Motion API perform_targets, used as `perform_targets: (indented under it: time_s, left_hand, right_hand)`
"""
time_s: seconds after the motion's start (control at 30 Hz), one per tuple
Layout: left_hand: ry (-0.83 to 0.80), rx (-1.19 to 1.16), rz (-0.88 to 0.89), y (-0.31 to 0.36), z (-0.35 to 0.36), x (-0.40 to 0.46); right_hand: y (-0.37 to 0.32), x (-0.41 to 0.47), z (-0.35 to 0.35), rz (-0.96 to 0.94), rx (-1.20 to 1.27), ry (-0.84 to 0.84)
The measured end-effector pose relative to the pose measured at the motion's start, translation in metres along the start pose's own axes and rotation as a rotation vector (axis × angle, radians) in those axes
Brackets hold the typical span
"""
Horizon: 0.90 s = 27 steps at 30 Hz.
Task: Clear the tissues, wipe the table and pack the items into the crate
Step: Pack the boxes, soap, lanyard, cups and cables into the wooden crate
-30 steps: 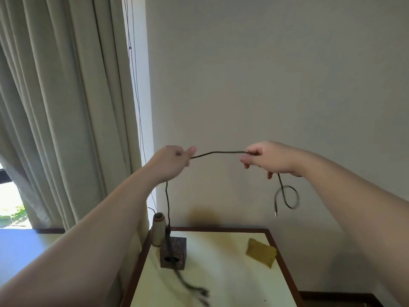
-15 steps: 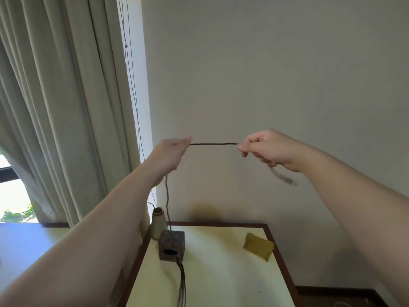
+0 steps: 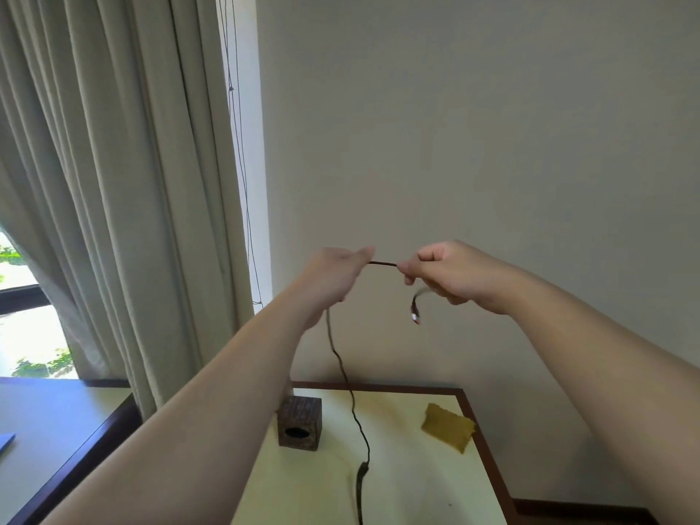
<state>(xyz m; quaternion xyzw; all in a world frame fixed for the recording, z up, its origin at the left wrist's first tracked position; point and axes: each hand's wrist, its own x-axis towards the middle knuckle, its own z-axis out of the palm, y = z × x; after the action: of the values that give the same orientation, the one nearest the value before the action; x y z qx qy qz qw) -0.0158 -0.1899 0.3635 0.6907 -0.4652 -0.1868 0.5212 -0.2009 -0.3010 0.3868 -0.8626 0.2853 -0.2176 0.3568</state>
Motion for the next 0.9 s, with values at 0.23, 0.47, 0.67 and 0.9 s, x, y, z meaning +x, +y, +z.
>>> perform_targets:
  time_s: [0.23, 0.47, 0.67, 0.9]
  left_hand:
    - [0.056, 0.216, 0.008, -0.029, -0.018, 0.0]
    - [-0.125, 0.158, 0.119, -0.012, 0.011, -0.008]
    - [0.03, 0.271, 0.076, -0.048, -0.033, -0.007]
    - [-0.097, 0.166, 0.194, -0.029, 0.007, -0.012]
  right_hand:
    - [0.014, -0.01, 0.016, 0.032, -0.066, 0.018]
    - [-0.01, 0.0, 0.04, -0.019, -0.002, -0.012]
    - [0.01, -0.015, 0.026, 0.067, 0.001, -0.028]
    - [-0.007, 0.009, 0.058, 0.024, 0.113, 0.024]
